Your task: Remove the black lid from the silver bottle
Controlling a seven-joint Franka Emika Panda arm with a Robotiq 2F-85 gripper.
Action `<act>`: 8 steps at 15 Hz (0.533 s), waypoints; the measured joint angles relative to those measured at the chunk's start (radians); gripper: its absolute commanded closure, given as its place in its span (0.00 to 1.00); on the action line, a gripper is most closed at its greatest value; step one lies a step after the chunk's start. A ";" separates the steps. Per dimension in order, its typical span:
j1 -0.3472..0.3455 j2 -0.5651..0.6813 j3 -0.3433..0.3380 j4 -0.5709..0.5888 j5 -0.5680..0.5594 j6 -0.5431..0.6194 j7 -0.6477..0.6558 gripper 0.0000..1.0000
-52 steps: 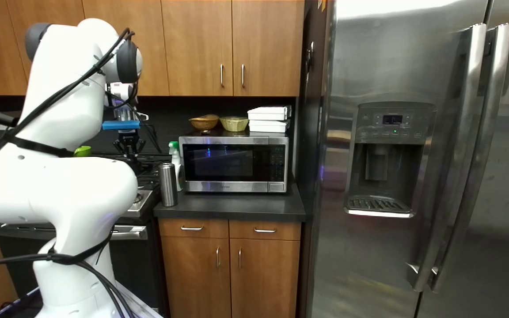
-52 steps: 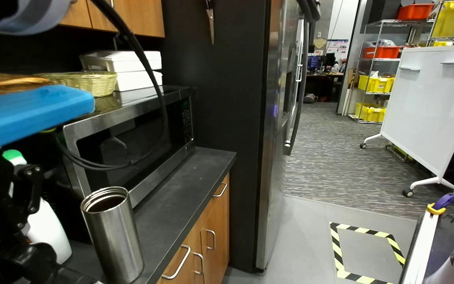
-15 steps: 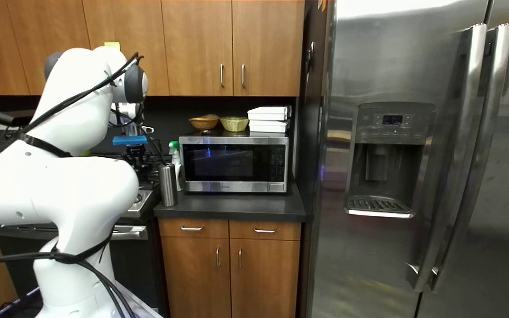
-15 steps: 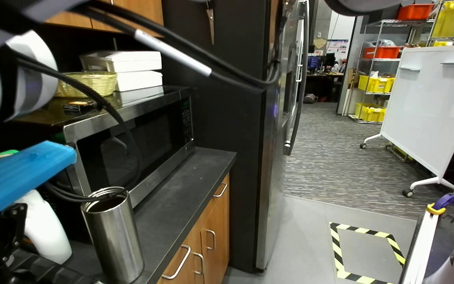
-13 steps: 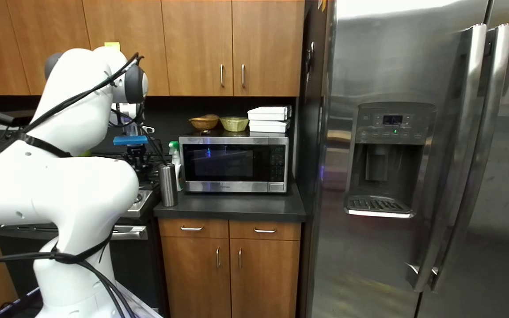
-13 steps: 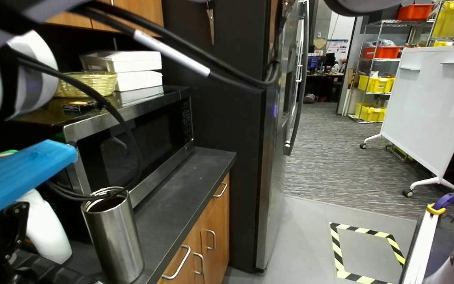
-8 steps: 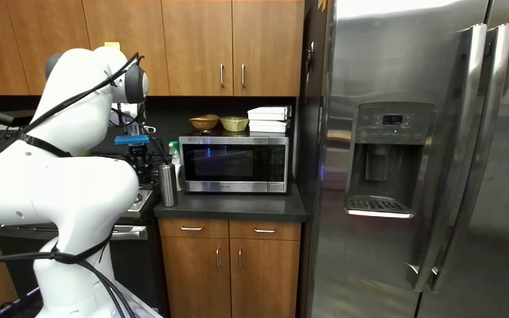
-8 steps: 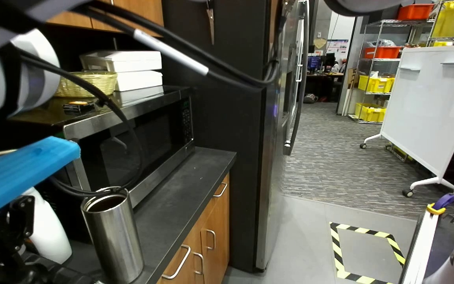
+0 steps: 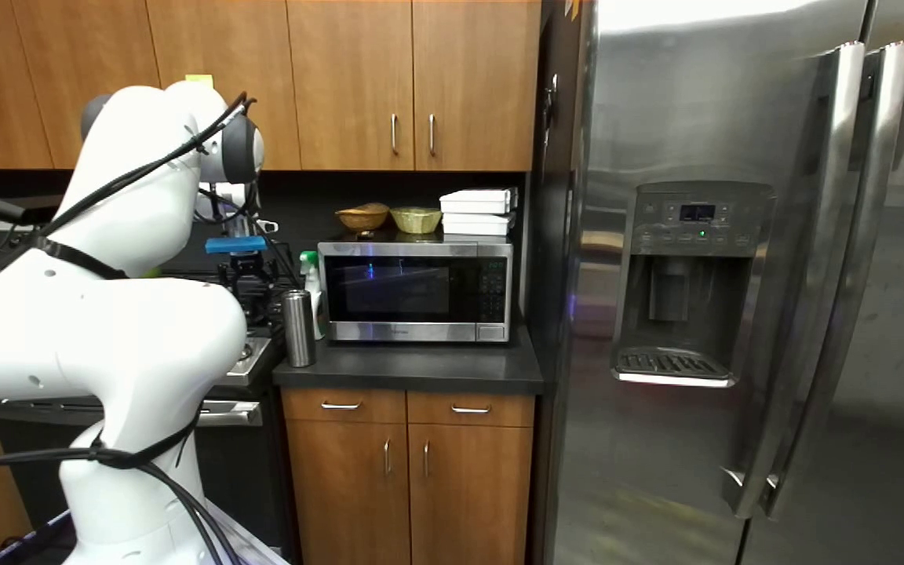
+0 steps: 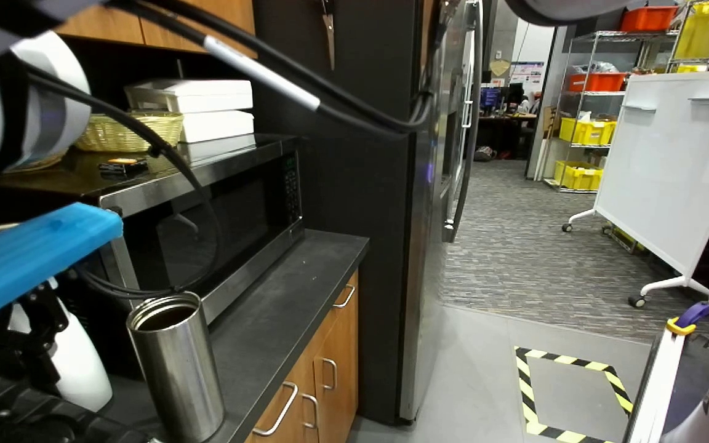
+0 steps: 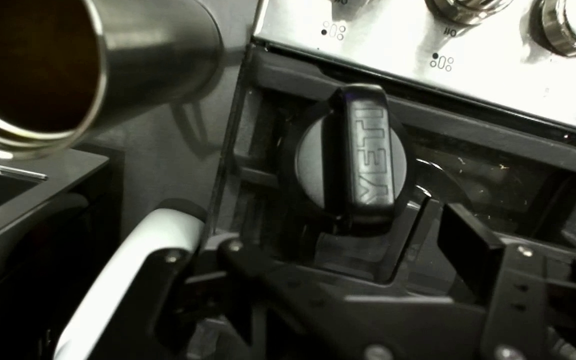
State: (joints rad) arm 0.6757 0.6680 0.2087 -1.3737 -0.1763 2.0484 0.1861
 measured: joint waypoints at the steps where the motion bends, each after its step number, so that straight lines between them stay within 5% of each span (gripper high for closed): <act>1: 0.000 -0.001 0.000 0.004 0.000 -0.001 0.000 0.00; 8: 0.000 -0.048 -0.003 0.002 0.000 -0.005 0.003 0.00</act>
State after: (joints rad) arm 0.6755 0.6198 0.2059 -1.3715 -0.1764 2.0429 0.1892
